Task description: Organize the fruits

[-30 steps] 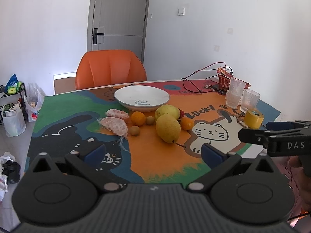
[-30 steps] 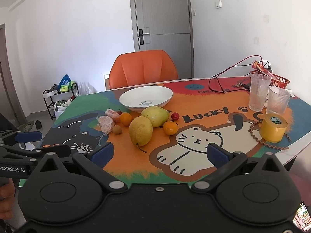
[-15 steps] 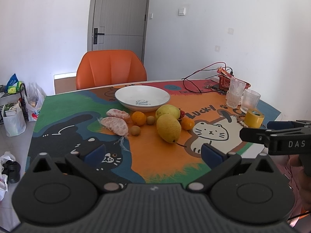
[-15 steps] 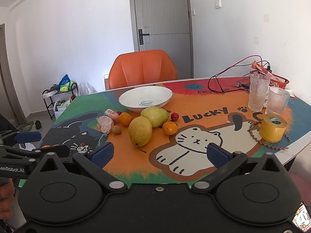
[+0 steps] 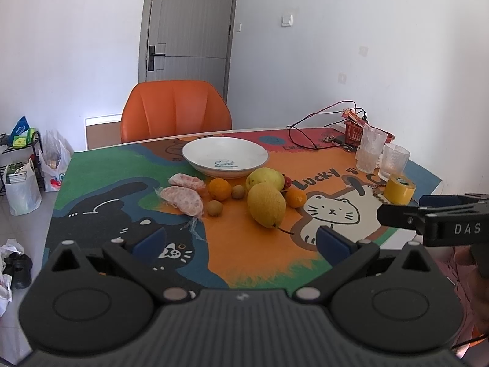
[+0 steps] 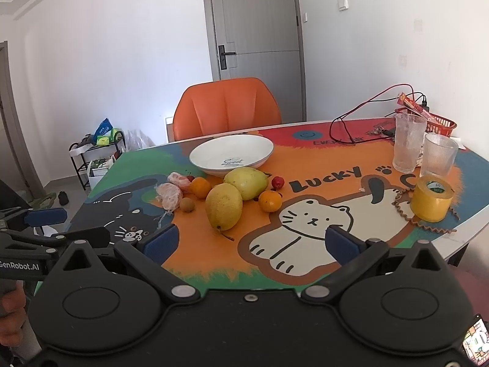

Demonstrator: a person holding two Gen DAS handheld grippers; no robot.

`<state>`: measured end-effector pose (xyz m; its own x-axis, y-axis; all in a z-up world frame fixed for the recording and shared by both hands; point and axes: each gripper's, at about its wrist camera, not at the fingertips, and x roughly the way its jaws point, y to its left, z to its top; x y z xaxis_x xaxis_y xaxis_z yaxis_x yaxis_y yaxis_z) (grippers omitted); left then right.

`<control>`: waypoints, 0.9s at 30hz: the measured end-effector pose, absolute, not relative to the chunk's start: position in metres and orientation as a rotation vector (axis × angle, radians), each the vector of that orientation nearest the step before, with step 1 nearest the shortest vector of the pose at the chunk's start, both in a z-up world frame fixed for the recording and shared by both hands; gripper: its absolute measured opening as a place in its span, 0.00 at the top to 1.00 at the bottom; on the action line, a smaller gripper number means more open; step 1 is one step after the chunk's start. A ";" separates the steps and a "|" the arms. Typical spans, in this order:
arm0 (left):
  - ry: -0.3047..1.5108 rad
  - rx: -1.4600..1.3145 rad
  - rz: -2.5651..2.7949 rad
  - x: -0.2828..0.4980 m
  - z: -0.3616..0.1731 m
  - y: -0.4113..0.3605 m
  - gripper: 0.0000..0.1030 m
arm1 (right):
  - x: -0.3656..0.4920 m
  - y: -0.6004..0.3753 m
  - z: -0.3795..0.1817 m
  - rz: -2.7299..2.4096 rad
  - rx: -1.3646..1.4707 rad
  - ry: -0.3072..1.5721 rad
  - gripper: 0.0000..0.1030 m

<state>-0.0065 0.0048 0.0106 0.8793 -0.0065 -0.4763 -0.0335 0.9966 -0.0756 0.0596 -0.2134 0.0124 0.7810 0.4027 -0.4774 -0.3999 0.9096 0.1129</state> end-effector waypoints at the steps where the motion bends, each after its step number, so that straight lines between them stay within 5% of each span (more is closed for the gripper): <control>1: 0.496 -0.085 0.014 -0.007 0.012 0.006 0.00 | 0.060 -0.214 0.012 0.435 0.006 0.519 0.00; 27: 0.488 -0.101 0.030 0.016 0.003 0.016 0.00 | 0.081 -0.216 -0.003 0.464 0.029 0.541 0.00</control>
<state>0.0155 0.0163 0.0031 0.8829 0.0046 -0.4695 -0.0527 0.9946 -0.0893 0.0814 -0.2159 -0.0028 0.7568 0.4328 -0.4899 -0.4177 0.8966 0.1468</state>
